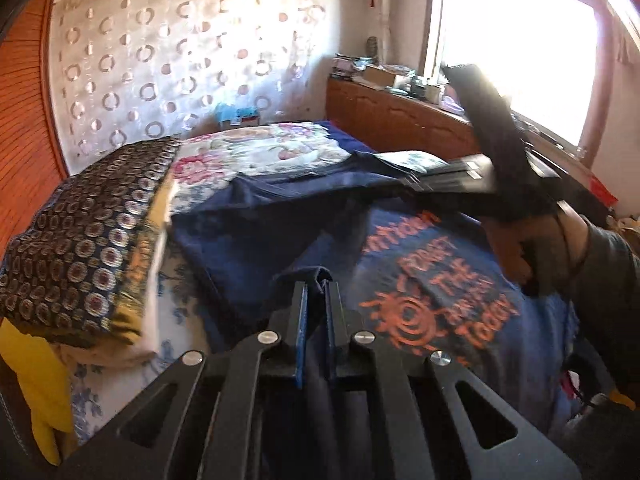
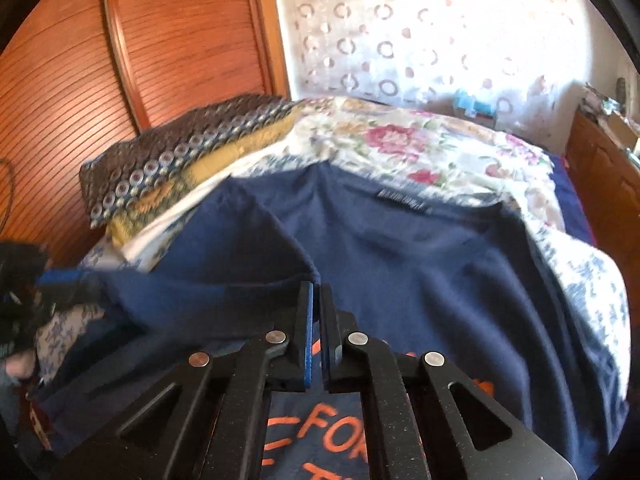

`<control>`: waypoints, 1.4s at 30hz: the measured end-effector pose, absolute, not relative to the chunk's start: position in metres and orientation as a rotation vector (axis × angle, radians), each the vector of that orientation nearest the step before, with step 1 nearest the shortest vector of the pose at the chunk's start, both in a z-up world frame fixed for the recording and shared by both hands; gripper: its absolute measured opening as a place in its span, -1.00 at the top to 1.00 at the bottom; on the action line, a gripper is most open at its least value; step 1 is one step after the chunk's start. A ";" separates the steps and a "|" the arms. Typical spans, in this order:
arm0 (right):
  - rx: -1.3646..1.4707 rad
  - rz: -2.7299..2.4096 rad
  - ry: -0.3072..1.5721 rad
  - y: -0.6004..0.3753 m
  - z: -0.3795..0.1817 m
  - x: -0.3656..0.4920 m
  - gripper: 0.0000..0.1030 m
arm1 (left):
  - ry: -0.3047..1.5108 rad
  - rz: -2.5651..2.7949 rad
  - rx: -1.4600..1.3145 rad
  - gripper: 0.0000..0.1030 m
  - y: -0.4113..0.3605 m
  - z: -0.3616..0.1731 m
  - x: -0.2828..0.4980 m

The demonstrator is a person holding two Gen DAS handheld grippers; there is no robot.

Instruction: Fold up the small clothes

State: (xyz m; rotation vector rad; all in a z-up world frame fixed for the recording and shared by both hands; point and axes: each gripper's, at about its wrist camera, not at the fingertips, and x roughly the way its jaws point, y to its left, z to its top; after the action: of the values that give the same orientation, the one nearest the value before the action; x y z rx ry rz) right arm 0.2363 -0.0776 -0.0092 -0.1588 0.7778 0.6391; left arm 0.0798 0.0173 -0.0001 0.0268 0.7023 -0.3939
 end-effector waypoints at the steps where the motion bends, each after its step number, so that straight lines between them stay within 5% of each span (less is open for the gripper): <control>1: -0.160 0.623 0.776 -0.080 -0.006 0.238 1.00 | 0.710 -0.402 0.026 0.91 0.013 -0.002 0.077; 8: -0.135 0.509 0.793 -0.098 -0.009 0.259 0.96 | 0.740 -0.450 0.012 0.67 -0.002 -0.012 0.067; 12: -0.139 0.449 0.789 -0.109 -0.015 0.259 0.34 | 0.727 -0.425 0.023 0.41 0.004 -0.009 0.064; 20: -0.119 0.474 0.777 -0.133 -0.010 0.236 -0.16 | 0.768 -0.325 0.048 0.17 0.012 -0.026 0.080; 42: -0.056 0.331 0.756 -0.258 -0.008 0.161 -0.39 | 0.864 -0.289 0.066 0.00 0.009 -0.061 0.105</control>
State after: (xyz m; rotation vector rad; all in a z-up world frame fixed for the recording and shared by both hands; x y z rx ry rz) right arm 0.1613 -0.2577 -0.0084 -0.0561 0.7556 0.3311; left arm 0.1053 0.0087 -0.0608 0.0657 0.8641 -0.2892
